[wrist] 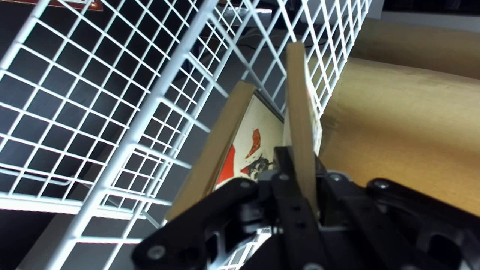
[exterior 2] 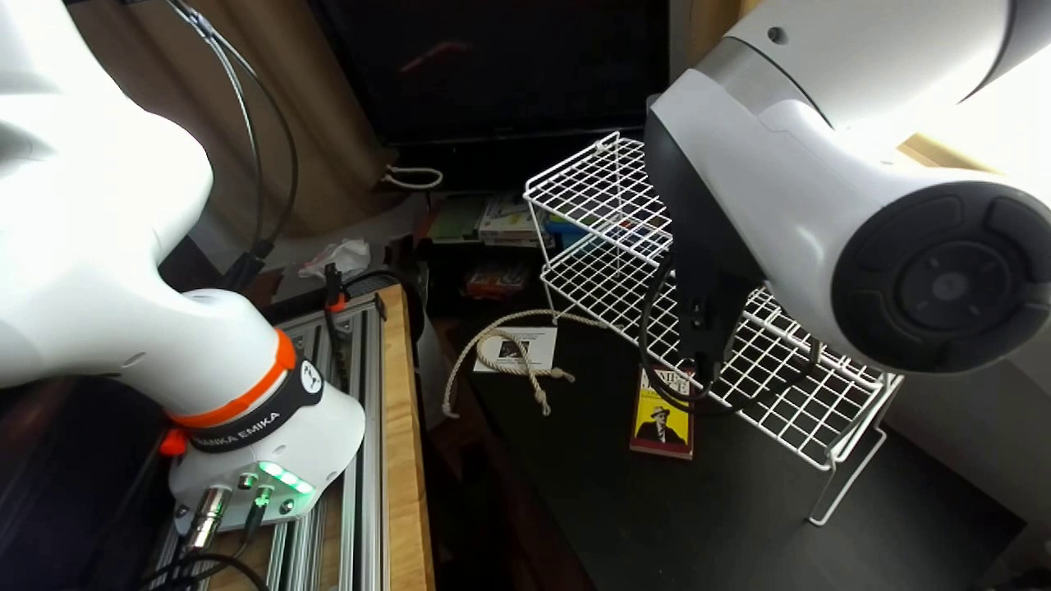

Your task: Stack up the books on the top of the shelf

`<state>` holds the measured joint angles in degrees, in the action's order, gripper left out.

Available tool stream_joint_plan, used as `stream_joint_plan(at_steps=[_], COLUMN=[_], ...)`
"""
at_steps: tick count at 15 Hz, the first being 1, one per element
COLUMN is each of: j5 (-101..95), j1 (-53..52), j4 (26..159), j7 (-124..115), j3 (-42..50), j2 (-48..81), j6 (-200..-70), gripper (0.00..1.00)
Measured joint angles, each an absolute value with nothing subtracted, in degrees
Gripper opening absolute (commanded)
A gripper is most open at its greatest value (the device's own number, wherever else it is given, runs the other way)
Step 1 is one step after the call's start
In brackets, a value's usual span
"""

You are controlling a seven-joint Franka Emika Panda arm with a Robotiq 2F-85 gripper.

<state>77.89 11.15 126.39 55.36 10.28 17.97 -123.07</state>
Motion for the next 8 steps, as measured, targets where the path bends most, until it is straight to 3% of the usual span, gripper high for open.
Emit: stream_joint_plan(at_steps=[8], j5=[80.03], j1=[11.15], j4=[126.34], j7=[54.48], j3=[10.26], j2=[18.51], j6=[-124.85], gripper=[0.03])
